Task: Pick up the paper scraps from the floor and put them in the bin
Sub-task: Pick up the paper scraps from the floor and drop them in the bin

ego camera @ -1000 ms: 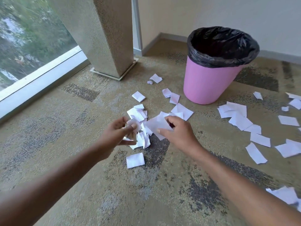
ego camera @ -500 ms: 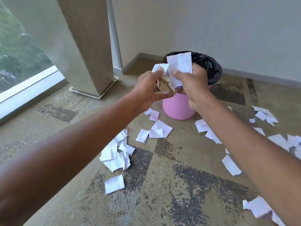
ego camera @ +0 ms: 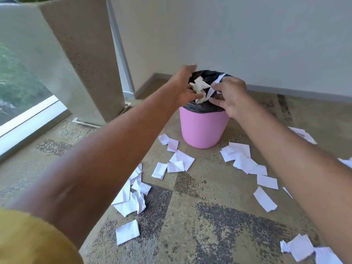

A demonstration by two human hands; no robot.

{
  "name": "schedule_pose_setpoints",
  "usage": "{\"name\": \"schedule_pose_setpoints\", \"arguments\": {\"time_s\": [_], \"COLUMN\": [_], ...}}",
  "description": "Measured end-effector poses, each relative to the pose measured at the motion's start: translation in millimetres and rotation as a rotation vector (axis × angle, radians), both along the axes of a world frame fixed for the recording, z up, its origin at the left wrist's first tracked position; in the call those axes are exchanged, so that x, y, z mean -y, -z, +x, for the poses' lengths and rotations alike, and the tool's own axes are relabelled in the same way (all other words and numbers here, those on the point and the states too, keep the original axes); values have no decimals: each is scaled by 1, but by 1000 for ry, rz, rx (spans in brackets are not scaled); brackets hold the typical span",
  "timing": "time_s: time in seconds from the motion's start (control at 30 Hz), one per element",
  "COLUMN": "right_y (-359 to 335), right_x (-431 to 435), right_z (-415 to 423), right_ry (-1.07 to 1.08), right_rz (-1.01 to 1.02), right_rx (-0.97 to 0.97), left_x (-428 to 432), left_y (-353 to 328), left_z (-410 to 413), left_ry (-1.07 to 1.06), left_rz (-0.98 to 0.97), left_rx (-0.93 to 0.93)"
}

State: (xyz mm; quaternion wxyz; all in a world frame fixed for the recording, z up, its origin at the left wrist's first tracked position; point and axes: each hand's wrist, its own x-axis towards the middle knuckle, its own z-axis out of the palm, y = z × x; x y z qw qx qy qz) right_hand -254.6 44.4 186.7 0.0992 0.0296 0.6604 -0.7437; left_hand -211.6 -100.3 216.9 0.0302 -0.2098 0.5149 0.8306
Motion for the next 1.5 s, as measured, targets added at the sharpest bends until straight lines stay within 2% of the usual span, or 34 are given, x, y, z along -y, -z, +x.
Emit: {"name": "schedule_pose_setpoints", "arguments": {"time_s": [0.2,0.33,0.43,0.57,0.7,0.8,0.93,1.2,1.5], "right_y": [-2,-4,-3,14,58,101,154,205,144], "right_x": [-4,-3,1,17,36,48,58,68,81], "right_z": [0,12,31,60,87,102,112,121,93], "right_ry": [32,14,-110,-317,-499,-565,-593,-713,-805], "right_rz": [28,61,104,209,318,417,533,700,917], "right_rx": [-19,-51,-85,-140,-90,-49,-61,-33,-114], "left_x": [12,38,66,112,156,183,203,217,234], "left_y": [8,16,35,90,158,205,244,284,267], "left_z": [2,21,52,101,148,172,184,175,150], "left_ry": [-13,-87,-58,40,136,211,334,457,571], "left_rz": [-16,-147,-308,-579,-900,-1069,-1290,-1500,-1540], "left_rx": [-34,-37,-6,137,280,370,391,340,389]}}
